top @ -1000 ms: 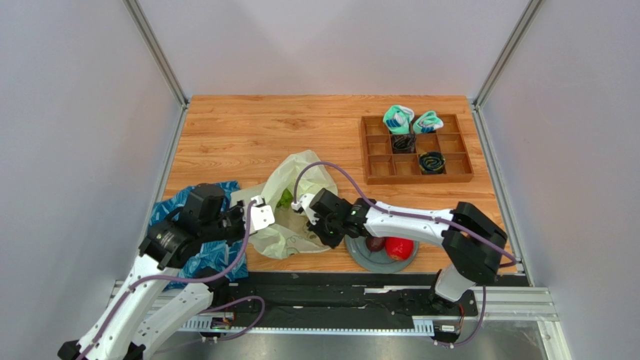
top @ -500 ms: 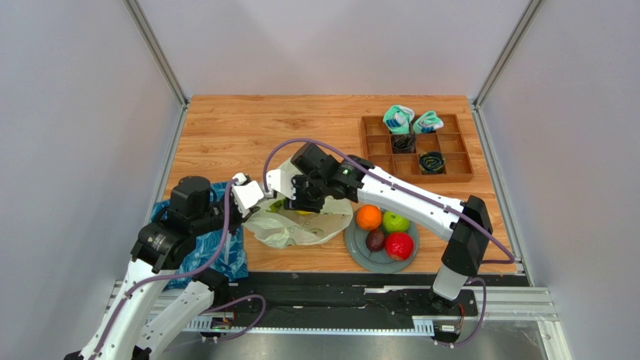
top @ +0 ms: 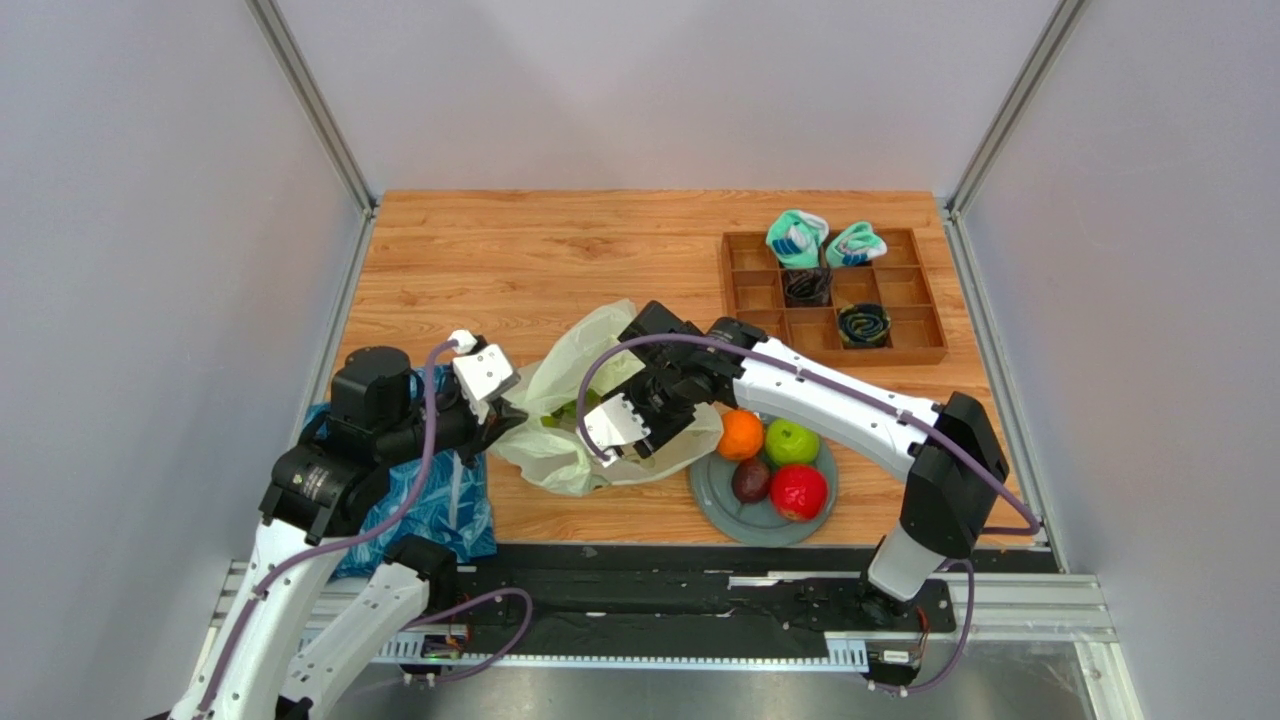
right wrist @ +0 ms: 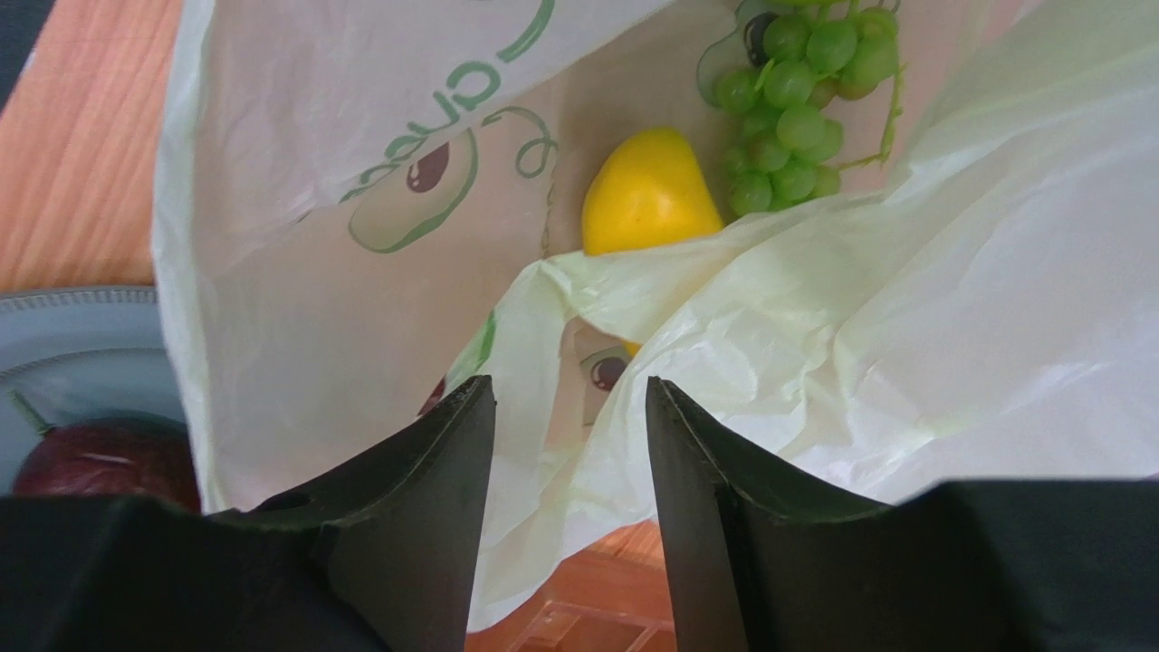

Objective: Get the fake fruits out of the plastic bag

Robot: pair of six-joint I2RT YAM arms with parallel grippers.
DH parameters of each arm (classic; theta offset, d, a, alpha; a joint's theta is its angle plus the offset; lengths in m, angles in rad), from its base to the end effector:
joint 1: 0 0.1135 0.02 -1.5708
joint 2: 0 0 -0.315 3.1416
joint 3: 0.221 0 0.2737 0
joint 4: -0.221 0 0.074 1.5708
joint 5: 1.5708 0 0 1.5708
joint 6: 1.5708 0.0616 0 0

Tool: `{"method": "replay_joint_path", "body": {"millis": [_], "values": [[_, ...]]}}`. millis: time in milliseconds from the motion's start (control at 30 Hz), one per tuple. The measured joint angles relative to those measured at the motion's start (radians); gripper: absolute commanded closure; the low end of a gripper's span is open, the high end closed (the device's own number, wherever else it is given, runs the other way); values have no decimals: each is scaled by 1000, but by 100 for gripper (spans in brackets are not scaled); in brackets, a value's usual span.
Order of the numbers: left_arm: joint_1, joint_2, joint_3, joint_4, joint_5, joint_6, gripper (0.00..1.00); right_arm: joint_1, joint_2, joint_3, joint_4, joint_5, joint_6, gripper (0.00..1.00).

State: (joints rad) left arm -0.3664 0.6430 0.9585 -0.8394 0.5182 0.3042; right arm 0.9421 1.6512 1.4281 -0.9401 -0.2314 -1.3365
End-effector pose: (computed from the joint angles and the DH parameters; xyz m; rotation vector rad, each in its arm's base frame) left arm 0.0951 -0.0692 0.3785 0.9689 1.8291 -0.5788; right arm 0.2074 0.3093 0.3039 -2.4717 1.0669 0.1977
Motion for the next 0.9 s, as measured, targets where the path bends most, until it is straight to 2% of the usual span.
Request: {"method": "replay_joint_path", "body": {"millis": [167, 200, 433, 800, 867, 900], "values": [[32, 0, 0, -1, 18, -16, 100, 0, 39, 18, 32, -47, -114, 43], [39, 0, 0, -2, 26, -16, 100, 0, 44, 19, 36, -58, -130, 39], [50, 1, 0, -22, 66, -14, 100, 0, 127, 50, 47, -106, -256, 32], [62, 8, 0, -68, 92, -11, 100, 0, 335, 296, -134, -79, -366, 22], [62, 8, 0, -70, 96, -11, 100, 0, 360, 322, -172, -77, -379, 0], [62, 8, 0, -70, 99, -11, 100, 0, 370, 331, -186, -78, -381, 0]]}}
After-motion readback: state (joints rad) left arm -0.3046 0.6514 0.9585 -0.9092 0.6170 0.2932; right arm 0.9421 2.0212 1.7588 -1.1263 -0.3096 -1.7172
